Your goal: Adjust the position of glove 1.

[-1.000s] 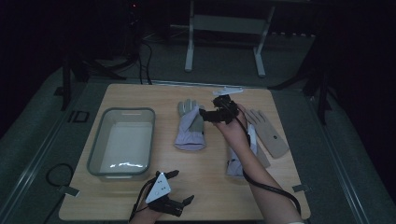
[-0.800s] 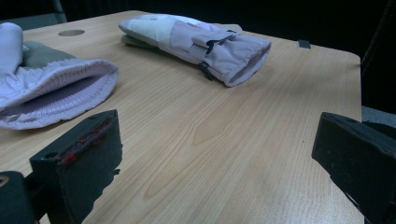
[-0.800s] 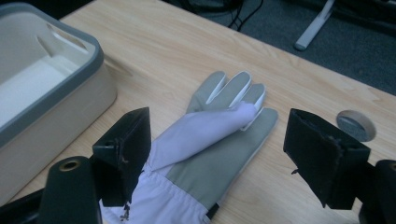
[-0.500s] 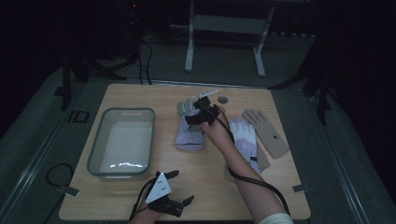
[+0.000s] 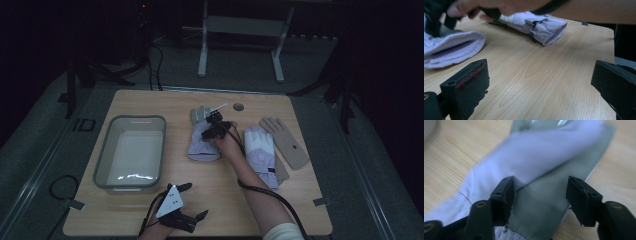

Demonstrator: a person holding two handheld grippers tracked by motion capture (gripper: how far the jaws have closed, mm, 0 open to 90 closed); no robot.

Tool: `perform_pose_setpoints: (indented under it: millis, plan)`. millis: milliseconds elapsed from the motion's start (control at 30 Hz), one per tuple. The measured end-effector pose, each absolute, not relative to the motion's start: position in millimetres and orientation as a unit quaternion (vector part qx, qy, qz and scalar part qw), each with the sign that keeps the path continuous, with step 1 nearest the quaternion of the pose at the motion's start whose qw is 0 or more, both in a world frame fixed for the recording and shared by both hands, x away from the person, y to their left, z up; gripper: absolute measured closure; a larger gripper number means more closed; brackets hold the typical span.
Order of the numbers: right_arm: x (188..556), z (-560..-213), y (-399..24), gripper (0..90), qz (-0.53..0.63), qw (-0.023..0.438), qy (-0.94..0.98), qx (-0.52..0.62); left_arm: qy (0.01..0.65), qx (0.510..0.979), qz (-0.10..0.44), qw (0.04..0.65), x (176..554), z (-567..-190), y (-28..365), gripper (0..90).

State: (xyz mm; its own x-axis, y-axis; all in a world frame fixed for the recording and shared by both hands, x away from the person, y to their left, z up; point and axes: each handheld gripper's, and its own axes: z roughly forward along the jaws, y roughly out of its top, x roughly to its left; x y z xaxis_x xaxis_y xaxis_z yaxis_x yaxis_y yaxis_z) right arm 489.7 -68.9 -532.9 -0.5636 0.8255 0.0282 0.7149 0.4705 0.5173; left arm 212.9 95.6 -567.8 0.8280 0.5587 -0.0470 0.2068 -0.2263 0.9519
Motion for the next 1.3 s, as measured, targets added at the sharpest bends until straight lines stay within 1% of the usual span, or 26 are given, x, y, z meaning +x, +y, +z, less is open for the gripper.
perform_pose_setpoints:
  millis: [33,100,133,167,200,233,267,300,333,367,433,500,533,600,633,667,733,767,867,900,933,1067,1167,1200,1267,1300]
  plan:
    - [489,-535,-70,54.1,0.247,0.114,0.852,0.447,0.250,0.767,0.155,0.571,213,-568,96,1.7]
    - [489,-535,-70,54.1,0.247,0.114,0.852,0.447,0.249,0.767,0.155,0.571,213,-568,96,1.7]
    - [488,-534,-69,61.0,0.245,0.116,0.855,0.443,0.250,0.766,0.156,0.571,212,-568,96,1.7]
    - [485,-533,-65,73.8,0.237,0.130,0.860,0.432,0.250,0.766,0.156,0.571,212,-568,96,1.7]
    - [482,-532,-60,82.0,0.235,0.146,0.861,0.426,0.251,0.767,0.156,0.570,212,-568,95,1.7]
    - [482,-532,-60,82.0,0.235,0.146,0.861,0.426,0.251,0.767,0.156,0.570,212,-568,95,1.7]
    - [480,-528,-59,85.0,0.244,0.139,0.861,0.424,0.251,0.767,0.155,0.570,212,-568,95,1.7]
    - [480,-528,-59,85.0,0.244,0.139,0.861,0.424,0.251,0.767,0.154,0.570,213,-568,96,1.7]
    - [478,-520,-63,85.6,0.267,0.120,0.856,0.427,0.251,0.766,0.153,0.571,213,-568,96,1.8]
    - [478,-520,-63,85.6,0.267,0.120,0.856,0.427,0.252,0.766,0.152,0.572,213,-568,96,1.8]
    - [468,-506,-69,85.9,0.288,0.120,0.854,0.416,0.252,0.765,0.151,0.573,213,-568,97,1.7]
    - [464,-501,-72,85.9,0.298,0.116,0.852,0.416,0.252,0.766,0.151,0.572,213,-568,96,1.8]
    - [453,-489,-78,85.9,0.316,0.124,0.848,0.408,0.251,0.767,0.152,0.571,213,-568,96,1.7]
    - [447,-484,-83,85.9,0.325,0.118,0.845,0.409,0.251,0.767,0.154,0.570,213,-568,96,1.8]
    - [432,-474,-91,85.9,0.342,0.119,0.840,0.405,0.251,0.767,0.155,0.570,213,-568,96,1.7]
    - [432,-474,-91,85.9,0.342,0.119,0.840,0.405,0.252,0.766,0.155,0.571,213,-568,96,1.7]
    - [414,-463,-102,85.9,0.349,0.133,0.838,0.398,0.255,0.764,0.156,0.572,213,-568,96,1.7]
    - [414,-463,-102,85.9,0.349,0.133,0.838,0.398,0.257,0.763,0.155,0.573,213,-568,96,1.7]
    - [391,-452,-119,85.8,0.357,0.141,0.840,0.384,0.259,0.763,0.154,0.572,213,-568,97,1.7]
    - [391,-452,-119,85.7,0.357,0.141,0.840,0.384,0.258,0.763,0.154,0.572,213,-568,97,1.7]
    - [381,-451,-128,85.6,0.366,0.133,0.841,0.377,0.259,0.763,0.155,0.572,213,-568,97,1.8]
    - [369,-454,-142,85.7,0.367,0.133,0.839,0.380,0.258,0.764,0.155,0.571,213,-568,96,1.7]
    - [359,-472,-151,85.7,0.356,0.128,0.844,0.380,0.258,0.764,0.155,0.571,213,-568,96,1.7]
    - [359,-472,-151,85.7,0.356,0.128,0.844,0.380,0.258,0.764,0.156,0.570,213,-568,96,1.7]
    - [361,-487,-153,85.6,0.349,0.114,0.847,0.383,0.258,0.765,0.155,0.570,213,-568,96,1.7]
    - [365,-501,-154,84.3,0.333,0.106,0.852,0.390,0.257,0.765,0.155,0.570,213,-568,96,1.8]
